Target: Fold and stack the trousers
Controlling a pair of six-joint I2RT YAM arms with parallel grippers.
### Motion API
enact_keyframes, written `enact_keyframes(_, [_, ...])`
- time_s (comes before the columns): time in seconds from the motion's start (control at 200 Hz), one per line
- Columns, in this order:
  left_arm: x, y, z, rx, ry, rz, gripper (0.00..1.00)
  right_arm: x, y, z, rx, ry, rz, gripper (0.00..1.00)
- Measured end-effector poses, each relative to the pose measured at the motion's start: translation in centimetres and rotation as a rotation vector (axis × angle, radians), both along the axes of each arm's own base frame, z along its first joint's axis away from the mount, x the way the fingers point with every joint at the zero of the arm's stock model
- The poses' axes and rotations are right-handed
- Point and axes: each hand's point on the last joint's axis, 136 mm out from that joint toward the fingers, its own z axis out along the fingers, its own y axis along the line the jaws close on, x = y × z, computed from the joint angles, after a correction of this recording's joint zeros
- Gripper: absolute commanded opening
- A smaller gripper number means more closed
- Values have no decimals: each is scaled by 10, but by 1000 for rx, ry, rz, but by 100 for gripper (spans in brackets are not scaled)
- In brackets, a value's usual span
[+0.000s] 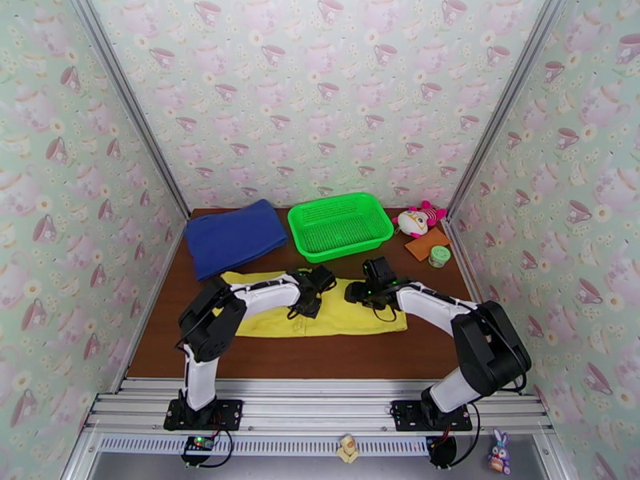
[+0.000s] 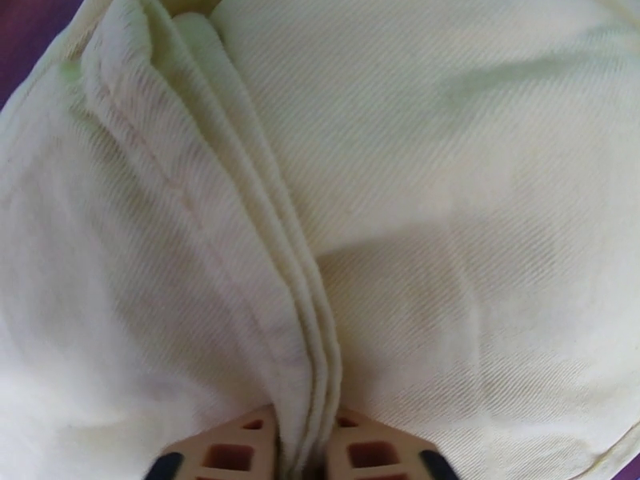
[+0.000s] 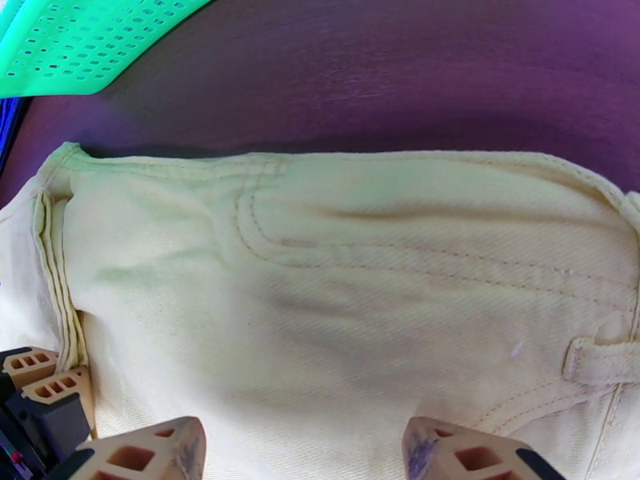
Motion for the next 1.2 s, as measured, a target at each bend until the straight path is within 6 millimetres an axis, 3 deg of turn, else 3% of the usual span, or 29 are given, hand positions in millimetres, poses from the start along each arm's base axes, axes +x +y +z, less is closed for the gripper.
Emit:
enact_keyframes(0.165, [1, 11, 17, 16, -32, 23, 0, 1, -6, -4, 0, 2, -17, 68])
enact_keyframes(0.275, [4, 22, 51, -35, -76, 50, 0, 2, -15, -10, -2, 14, -40, 68])
enact_keyframes(0.376, [13, 48, 90, -97, -127, 107, 0, 4, -17, -13, 8, 19, -46, 68])
enact_keyframes(0.476, [26, 101, 123, -138, -167, 218, 0, 6, -17, -13, 15, 16, -48, 68])
enact_keyframes(0.561, [30, 164, 152, -155, -204, 350, 0, 6, -17, -13, 16, 14, -48, 68])
enact_keyframes(0.696, [11, 265, 201, -130, -291, 562, 0, 6, -16, -12, 20, 14, -45, 68])
enact_keyframes(0.896, [-14, 351, 273, 69, -441, 698, 0, 7, -12, -11, 46, 27, -30, 68])
enact_keyframes(0.982, [-22, 383, 285, 171, -464, 752, 0, 12, -6, -9, 59, 31, -13, 68])
enact_keyframes(1.072, [-25, 414, 284, 242, -445, 807, 0, 16, -1, -5, 72, 26, 9, 68])
enact_keyframes(1.202, [-8, 432, 265, 252, -397, 812, 0, 16, 1, -4, 75, 26, 23, 68])
